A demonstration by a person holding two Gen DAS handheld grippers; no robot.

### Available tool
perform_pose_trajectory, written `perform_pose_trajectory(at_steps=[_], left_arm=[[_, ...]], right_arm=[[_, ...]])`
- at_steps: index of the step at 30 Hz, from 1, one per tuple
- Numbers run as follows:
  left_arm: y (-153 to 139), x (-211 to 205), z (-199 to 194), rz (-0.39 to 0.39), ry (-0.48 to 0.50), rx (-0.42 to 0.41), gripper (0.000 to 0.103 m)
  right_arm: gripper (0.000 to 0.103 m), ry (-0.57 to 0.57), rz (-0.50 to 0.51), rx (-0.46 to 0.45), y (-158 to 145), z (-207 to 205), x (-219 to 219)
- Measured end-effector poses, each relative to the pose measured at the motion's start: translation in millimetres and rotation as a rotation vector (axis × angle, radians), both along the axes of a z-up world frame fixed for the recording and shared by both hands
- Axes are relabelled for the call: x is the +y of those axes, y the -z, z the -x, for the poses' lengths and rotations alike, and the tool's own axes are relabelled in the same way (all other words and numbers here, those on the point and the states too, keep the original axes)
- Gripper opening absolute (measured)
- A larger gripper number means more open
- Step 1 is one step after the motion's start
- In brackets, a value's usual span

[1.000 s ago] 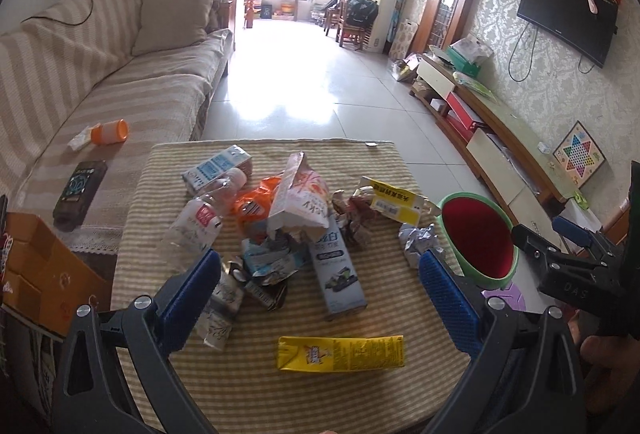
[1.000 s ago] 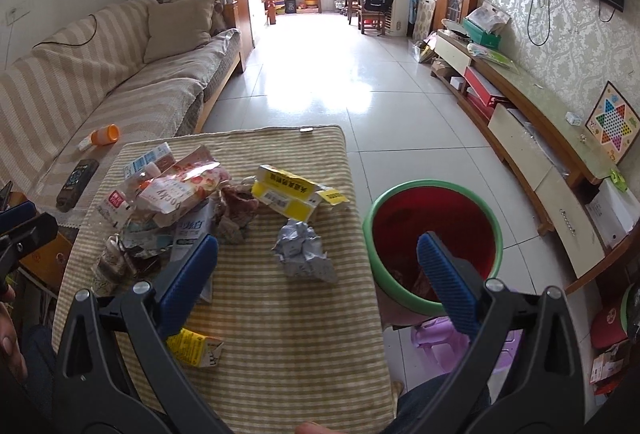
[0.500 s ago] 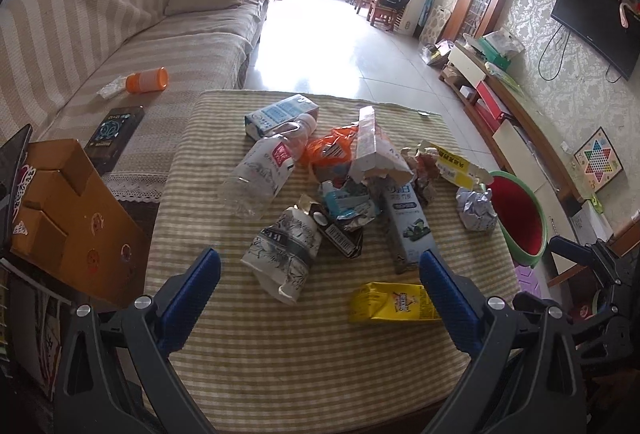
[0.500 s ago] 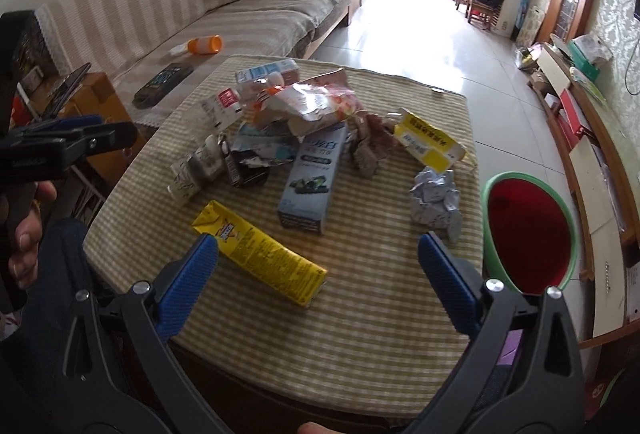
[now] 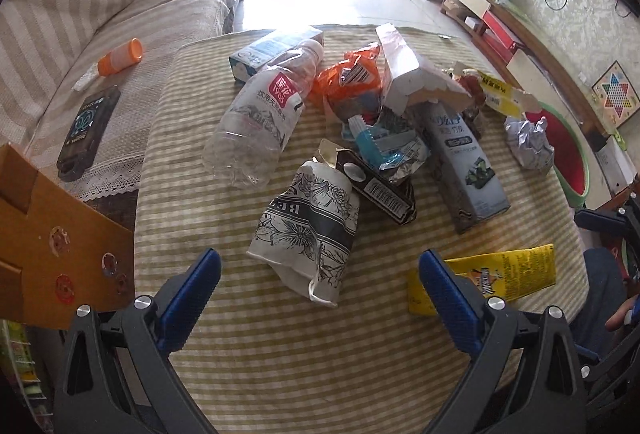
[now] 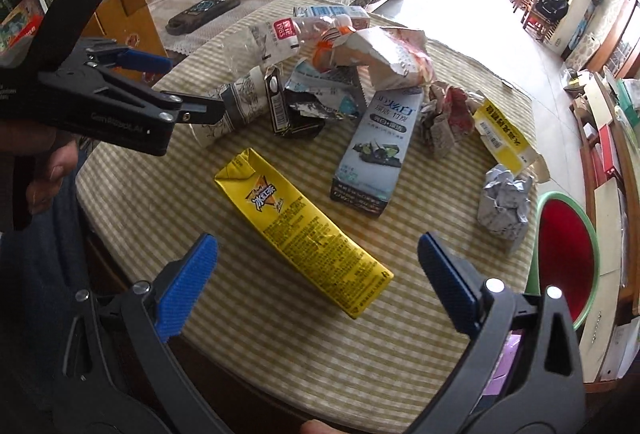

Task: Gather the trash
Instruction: 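Grasp the white paper cup with the left tool while the right tool grasps the yellow drink carton, then carry the cup and carton over the red bin and open both tools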

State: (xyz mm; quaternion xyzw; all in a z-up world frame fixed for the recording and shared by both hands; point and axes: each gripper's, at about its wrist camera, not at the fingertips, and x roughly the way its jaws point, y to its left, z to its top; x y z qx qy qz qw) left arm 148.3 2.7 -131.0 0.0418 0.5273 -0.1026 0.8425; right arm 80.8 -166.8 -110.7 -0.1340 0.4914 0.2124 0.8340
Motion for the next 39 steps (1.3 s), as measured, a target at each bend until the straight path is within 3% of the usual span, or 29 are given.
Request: perform_pose_trajectory(at_steps=[10,14,18,22,25,39], left_arm=[[30.8,-1.4,-30.4,-0.055,0.05,0.069,0.095],[41.7,-3.1,-34.9,-0.065,0.065,0.09,0.092],[47.7,-4.1,-35.5,-0.066,0.065,0.099,0.079],[50.1,-2.2,-32.3,-0.083,0.057,0.088,0.069],[49.4,0.1,-29.4,-0.078,0.063,0.085,0.067],[25.8,5.5,1.0,-0.024,0.026,0.04,0.064]], right_arm=[[0.096,-0.042,0.025,0.075,31.8,-21.8,14.9],[0.08,-0.06,0.023,0.123,44.8,-29.1,17.2],[0.074,-0.07,0.023,0.148,53.3,-31.7,19.8],[0.049,-0.074,0.013,0.169,58.1,-30.4,22.1],[0.042,-0.077,0.005,0.175,58.1,-27.2,23.0],[0.04,-0.028,-0.024,0.106,30.0,-6.8,5.1]])
